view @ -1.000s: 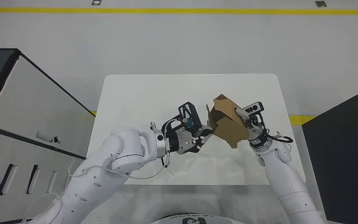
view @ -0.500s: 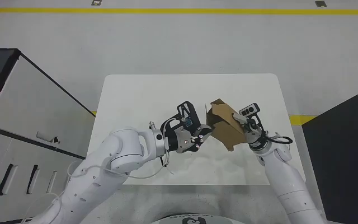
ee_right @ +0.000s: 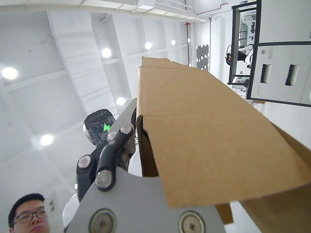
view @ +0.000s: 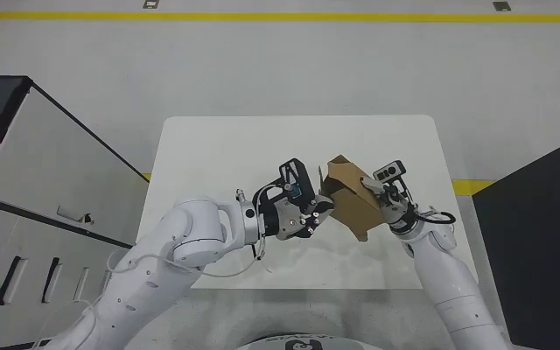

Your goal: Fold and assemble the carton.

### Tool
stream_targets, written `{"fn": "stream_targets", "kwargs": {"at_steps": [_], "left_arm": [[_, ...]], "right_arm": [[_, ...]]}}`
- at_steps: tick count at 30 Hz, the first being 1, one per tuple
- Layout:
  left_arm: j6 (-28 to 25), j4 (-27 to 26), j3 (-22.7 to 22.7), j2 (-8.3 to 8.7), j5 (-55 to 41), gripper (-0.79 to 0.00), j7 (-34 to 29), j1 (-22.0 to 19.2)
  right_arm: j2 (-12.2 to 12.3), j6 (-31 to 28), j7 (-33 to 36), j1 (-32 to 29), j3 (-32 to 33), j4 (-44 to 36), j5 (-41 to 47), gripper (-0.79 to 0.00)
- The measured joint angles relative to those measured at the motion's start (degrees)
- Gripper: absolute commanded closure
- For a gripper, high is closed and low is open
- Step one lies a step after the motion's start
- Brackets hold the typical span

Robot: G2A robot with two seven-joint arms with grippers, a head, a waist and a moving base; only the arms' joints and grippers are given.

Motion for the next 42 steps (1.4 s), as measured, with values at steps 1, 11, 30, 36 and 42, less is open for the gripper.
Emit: {"fn": "stream_targets", "kwargs": {"at_steps": [1, 11, 30, 36, 42], "left_arm": [[-0.03, 0.03, -0.09, 0.01, -0.07, 0.0, 0.05, -0.03], [0.4, 0.1, -2.37, 0.34, -0.06, 0.0, 0.93, 0.52], [1.47, 0.39, -1.06, 0.1, 0.81, 0.0, 0.67, -0.35], [1.67, 0.28, -0.42, -0.01, 0.91, 0.0, 0.29, -0.78], [1.78, 0.4, -0.16, -0.07, 0.81, 0.0, -0.01, -1.06]], "right_arm": [[-0.03, -0.04, -0.09, 0.08, 0.01, 0.16, 0.29, 0.0], [-0.26, -0.39, -1.37, 0.96, 0.94, 2.23, 3.19, 0.0], [-0.49, 0.59, 0.63, 1.22, -0.54, 1.45, 1.26, 0.0], [-0.5, 0.76, 0.93, 1.13, -0.69, 1.26, 0.88, 0.0], [-0.51, 0.83, 1.25, 1.08, -0.71, 1.26, 0.64, 0.0]]}}
